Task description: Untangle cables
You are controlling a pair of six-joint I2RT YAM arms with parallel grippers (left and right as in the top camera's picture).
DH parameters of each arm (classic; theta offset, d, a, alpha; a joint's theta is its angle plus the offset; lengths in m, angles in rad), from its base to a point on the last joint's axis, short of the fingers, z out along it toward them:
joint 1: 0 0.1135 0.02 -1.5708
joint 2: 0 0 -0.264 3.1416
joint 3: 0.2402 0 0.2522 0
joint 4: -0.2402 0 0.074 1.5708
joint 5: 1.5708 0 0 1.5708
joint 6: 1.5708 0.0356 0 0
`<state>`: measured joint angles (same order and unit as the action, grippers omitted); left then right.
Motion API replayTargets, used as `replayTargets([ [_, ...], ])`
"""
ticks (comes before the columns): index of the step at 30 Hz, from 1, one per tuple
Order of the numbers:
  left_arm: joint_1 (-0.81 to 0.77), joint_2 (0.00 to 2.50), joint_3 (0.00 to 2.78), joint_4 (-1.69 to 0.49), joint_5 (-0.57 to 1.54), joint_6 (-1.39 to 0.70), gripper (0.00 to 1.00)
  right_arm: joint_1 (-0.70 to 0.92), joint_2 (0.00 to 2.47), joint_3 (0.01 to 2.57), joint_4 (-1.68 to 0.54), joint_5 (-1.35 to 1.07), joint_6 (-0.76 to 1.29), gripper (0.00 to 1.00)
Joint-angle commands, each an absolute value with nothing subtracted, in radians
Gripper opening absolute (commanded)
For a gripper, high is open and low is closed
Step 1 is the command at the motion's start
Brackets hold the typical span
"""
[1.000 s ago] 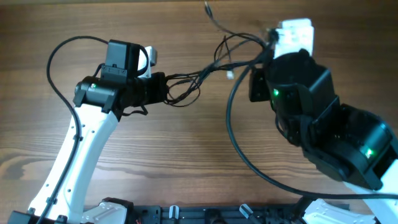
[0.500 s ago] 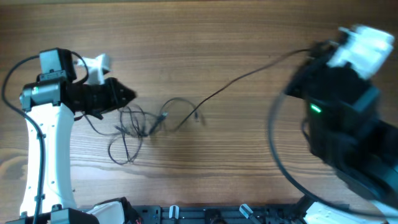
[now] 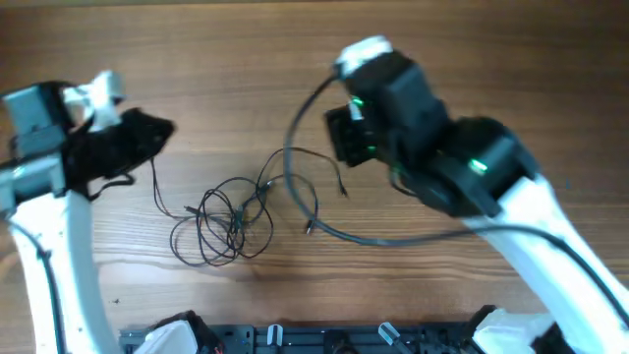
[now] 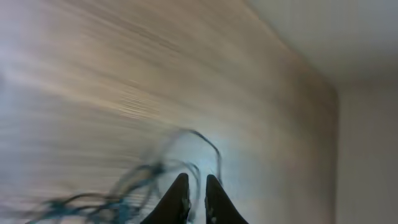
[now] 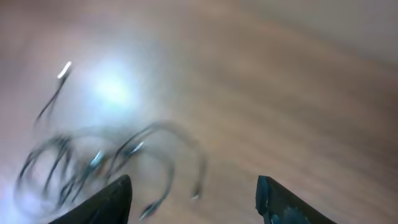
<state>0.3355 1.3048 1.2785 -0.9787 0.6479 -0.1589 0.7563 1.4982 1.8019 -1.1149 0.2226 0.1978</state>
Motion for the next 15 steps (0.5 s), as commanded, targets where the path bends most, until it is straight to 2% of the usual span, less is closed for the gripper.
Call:
replayTargets([
  [1,0.525,1.142,1.313,-0.998,0.525,-0.322,0.13,0.760,1.670,1.805,-1.116,-0.209,-0.048,0.66],
  [2,0.559,1.114,1.313,-1.008,0.522,-0.322,0.15,0.760,1.706,1.804,-1.115,-0.246,-0.069,0.70],
  [4,0.632,1.044,1.313,-1.044,0.522,-0.323,0.25,0.764,1.796,1.804,-1.116,-0.308,-0.109,0.86],
  [6,0.676,0.981,1.313,-1.071,0.522,-0.327,0.41,0.782,1.908,1.805,-1.116,-0.319,-0.132,0.90],
  [8,0.683,0.936,1.313,-1.082,0.522,-0.331,0.49,0.810,1.996,1.805,-1.110,-0.321,-0.132,0.91],
  [15,0.683,0.911,1.313,-1.160,0.484,-0.321,0.49,0.989,2.117,1.805,-1.020,-0.360,-0.133,0.95],
])
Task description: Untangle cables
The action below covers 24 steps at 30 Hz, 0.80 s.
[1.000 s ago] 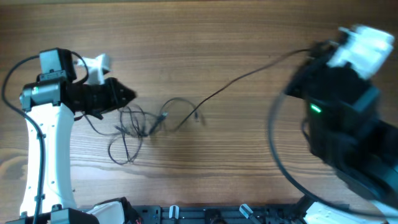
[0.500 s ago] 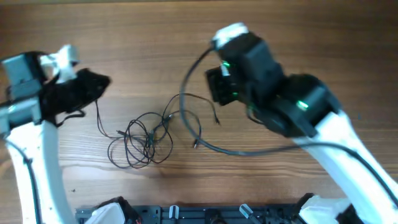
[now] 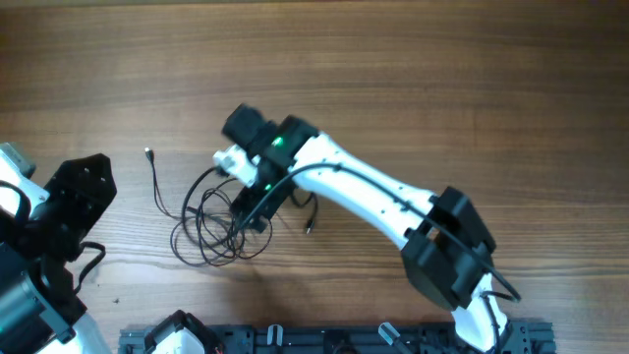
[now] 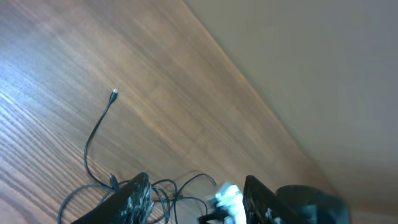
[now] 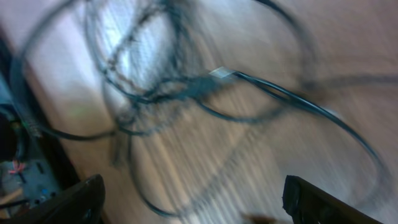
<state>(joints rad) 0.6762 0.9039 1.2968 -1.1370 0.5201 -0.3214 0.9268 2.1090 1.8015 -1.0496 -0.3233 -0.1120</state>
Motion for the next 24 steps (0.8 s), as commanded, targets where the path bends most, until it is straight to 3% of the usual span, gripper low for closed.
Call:
replayTargets([
  [1,0.683,0.912,1.313,-1.169,0.483,-0.318,0.48,1.010,2.117,1.805,-1.001,-0.361,-0.132,0.96],
  [5,0.683,0.912,1.313,-1.183,0.481,-0.318,0.47,1.064,2.118,1.805,-0.957,-0.360,-0.128,0.94],
  [7,0.683,0.912,1.313,-1.190,0.481,-0.318,0.46,1.068,2.120,1.804,-0.949,-0.360,-0.118,0.79],
  [8,0.683,0.912,1.313,-1.192,0.481,-0.318,0.46,1.067,2.121,1.804,-0.945,-0.356,-0.102,0.69],
  [9,0.683,0.912,1.313,-1.195,0.481,-0.318,0.46,1.066,2.121,1.804,-0.941,-0.334,-0.094,0.49],
  [10,0.683,0.912,1.313,-1.195,0.481,-0.318,0.46,1.066,2.121,1.804,-0.937,-0.321,-0.094,0.39],
  [11,0.683,0.912,1.313,-1.195,0.481,-0.318,0.46,1.066,2.121,1.804,-0.933,-0.305,-0.086,0.18],
  [12,0.683,0.912,1.313,-1.198,0.481,-0.318,0.46,1.066,2.121,1.804,-0.931,-0.263,-0.062,0.04],
  [18,0.683,0.912,1.313,-1.199,0.481,-0.318,0.46,1.063,2.115,1.805,-0.935,-0.127,0.030,0.05],
  [19,0.683,0.912,1.313,-1.199,0.481,-0.318,0.46,1.062,2.115,1.805,-0.936,-0.131,0.032,0.29],
  [21,0.683,0.912,1.313,-1.199,0.481,-0.318,0.46,1.062,2.115,1.805,-0.934,-0.132,0.093,0.64],
  [22,0.683,0.912,1.313,-1.199,0.481,-0.318,0.46,1.062,2.115,1.804,-0.926,-0.141,0.109,0.72],
  [24,0.683,0.912,1.313,-1.199,0.481,-0.318,0.45,1.063,2.124,1.801,-0.895,-0.201,0.109,0.73],
])
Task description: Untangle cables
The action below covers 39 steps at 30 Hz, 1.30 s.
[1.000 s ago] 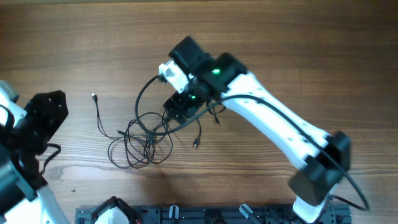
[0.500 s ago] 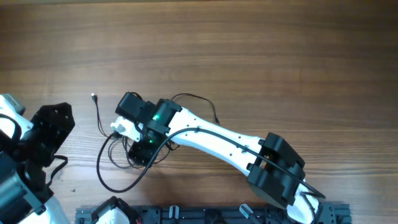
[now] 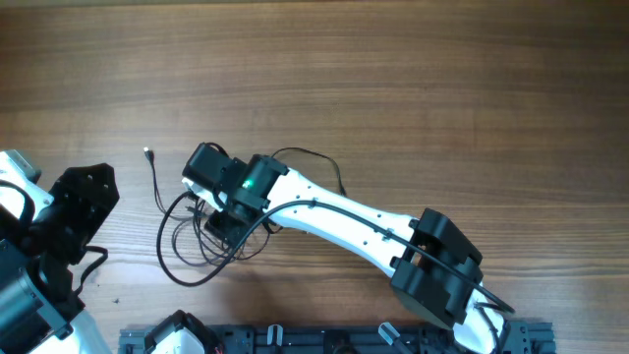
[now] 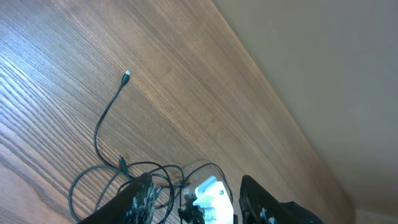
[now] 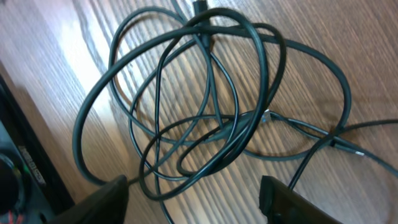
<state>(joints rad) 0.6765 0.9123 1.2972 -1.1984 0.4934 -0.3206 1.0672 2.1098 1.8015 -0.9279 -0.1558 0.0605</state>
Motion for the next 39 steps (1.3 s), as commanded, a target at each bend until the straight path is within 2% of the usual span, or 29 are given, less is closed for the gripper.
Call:
replayTargets([
  [1,0.683,0.912,1.313,-1.200,0.481,-0.318,0.46,1.063,2.125,1.791,-0.873,-0.223,0.110,0.73],
  [2,0.683,0.912,1.313,-1.202,0.481,-0.318,0.46,1.063,2.127,1.778,-0.851,-0.239,0.118,0.72],
  [3,0.683,0.912,1.313,-1.203,0.481,-0.318,0.46,1.063,2.133,1.772,-0.836,-0.241,0.139,0.67],
  [4,0.683,0.912,1.313,-1.202,0.481,-0.318,0.46,1.063,2.138,1.772,-0.828,-0.241,0.138,0.57],
  [6,0.683,0.912,1.313,-1.203,0.481,-0.318,0.46,1.063,2.138,1.772,-0.823,-0.241,0.138,0.46],
  [15,0.683,0.912,1.313,-1.209,0.481,-0.318,0.46,1.063,2.157,1.771,-0.831,-0.217,0.141,0.45],
  [18,0.683,0.912,1.313,-1.209,0.481,-0.318,0.45,1.063,2.157,1.771,-0.836,-0.206,0.141,0.31],
  [19,0.683,0.912,1.313,-1.209,0.481,-0.318,0.45,1.063,2.157,1.771,-0.839,-0.199,0.142,0.17],
  [20,0.683,0.912,1.313,-1.210,0.481,-0.318,0.45,1.063,2.157,1.771,-0.841,-0.198,0.141,0.07],
  [21,0.683,0.912,1.313,-1.210,0.481,-0.318,0.45,1.062,2.156,1.771,-0.843,-0.195,0.142,0.04],
  [26,0.683,0.912,1.313,-1.209,0.481,-0.318,0.45,0.995,2.107,1.831,-0.972,-0.175,0.163,0.04],
  [29,0.670,0.912,1.313,-1.209,0.481,-0.318,0.45,0.875,1.980,1.979,-1.112,-0.110,0.155,0.04],
  [32,0.636,0.912,1.313,-1.209,0.486,-0.318,0.46,0.745,1.847,2.137,-1.132,-0.116,0.130,0.04],
  [35,0.576,0.912,1.313,-1.201,0.590,-0.289,0.51,0.645,1.705,2.196,-1.065,-0.199,0.130,0.04],
  [39,0.450,0.930,1.313,-1.082,0.793,-0.157,0.58,0.645,1.620,2.196,-1.079,-0.226,0.109,0.04],
])
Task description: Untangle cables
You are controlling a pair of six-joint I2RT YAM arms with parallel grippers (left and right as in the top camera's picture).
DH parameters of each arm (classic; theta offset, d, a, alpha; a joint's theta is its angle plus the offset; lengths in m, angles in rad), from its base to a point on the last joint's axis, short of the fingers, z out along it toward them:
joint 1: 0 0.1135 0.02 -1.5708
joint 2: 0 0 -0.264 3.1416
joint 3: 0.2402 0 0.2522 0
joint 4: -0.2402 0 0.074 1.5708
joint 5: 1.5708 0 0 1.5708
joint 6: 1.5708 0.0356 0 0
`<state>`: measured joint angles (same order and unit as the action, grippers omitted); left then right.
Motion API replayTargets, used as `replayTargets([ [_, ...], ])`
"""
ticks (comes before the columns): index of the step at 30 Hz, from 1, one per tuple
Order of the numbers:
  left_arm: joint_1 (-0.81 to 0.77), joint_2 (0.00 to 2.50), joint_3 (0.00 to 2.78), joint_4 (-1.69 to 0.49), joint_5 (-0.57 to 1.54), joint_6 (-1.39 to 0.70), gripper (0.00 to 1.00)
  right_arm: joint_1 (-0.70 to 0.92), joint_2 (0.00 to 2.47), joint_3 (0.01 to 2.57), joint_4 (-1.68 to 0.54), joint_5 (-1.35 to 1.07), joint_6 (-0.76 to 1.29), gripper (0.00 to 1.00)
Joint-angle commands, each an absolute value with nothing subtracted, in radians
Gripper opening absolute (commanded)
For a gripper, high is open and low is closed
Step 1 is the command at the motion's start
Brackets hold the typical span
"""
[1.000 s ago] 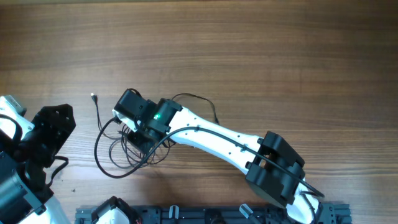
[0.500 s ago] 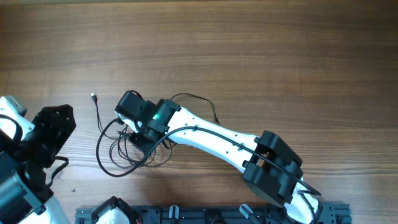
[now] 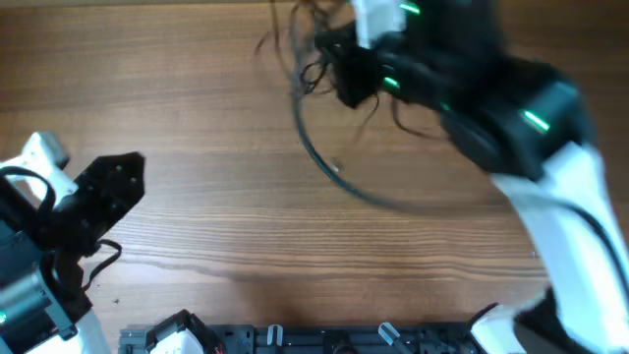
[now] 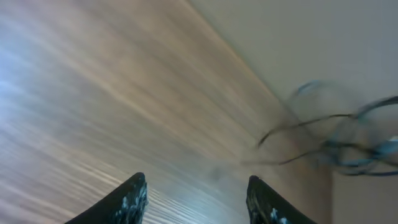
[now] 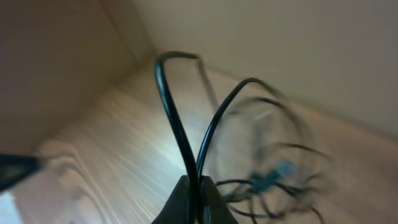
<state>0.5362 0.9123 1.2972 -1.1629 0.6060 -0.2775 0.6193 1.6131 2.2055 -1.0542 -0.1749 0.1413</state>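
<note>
My right gripper is shut on a thick black cable, which loops up from between its fingers. Thin black cables dangle blurred beside it. Overhead, the right gripper is raised near the table's far edge. The tangle hangs from it, and the thick cable's loop sags toward the table's middle. At the near left my left gripper is open and holds nothing. Its wrist view shows open fingers over bare wood, with the lifted cables blurred far off.
The wooden table has a black rack along its near edge. A beige wall rises behind the far edge. The right arm spans the right half of the table.
My right gripper was open, low over the tangle at left-centre. It is now shut on the thick cable and raised at the far edge, the tangle lifted with it. The left gripper remains open.
First my left gripper was shut by the cables' left end, and the right hovered open over the right side. Then the left was back at the near left, open, with the right open at the tangle. Now the right holds the bundle up.
</note>
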Motion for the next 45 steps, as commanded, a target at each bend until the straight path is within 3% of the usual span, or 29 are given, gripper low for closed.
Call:
replayTargets([
  [1,0.421,0.936,1.313,-1.054,0.819,-0.134,0.58,0.652,1.619,2.196,-1.095,-0.226,0.105,0.05],
  [6,0.204,0.991,1.313,-0.915,0.887,-0.004,0.59,0.662,1.629,2.191,-1.153,-0.226,0.105,0.04],
  [14,-0.072,1.107,1.313,-0.907,0.881,0.151,0.64,0.662,1.629,2.191,-1.169,-0.226,0.080,0.04],
  [34,-0.208,1.527,1.312,-0.812,0.761,0.153,0.60,0.662,1.617,2.192,-1.167,-0.285,0.104,0.04],
  [38,-0.263,1.647,1.306,-0.851,0.579,0.153,0.57,0.662,1.537,2.194,-1.161,0.003,0.113,0.04],
  [42,-0.266,1.726,1.278,-0.857,0.471,0.150,0.58,0.640,1.408,2.194,-1.157,0.471,0.304,0.04],
  [45,-0.260,1.756,1.275,-0.860,0.402,0.149,0.59,0.569,1.297,2.194,-1.117,0.569,0.344,0.04],
])
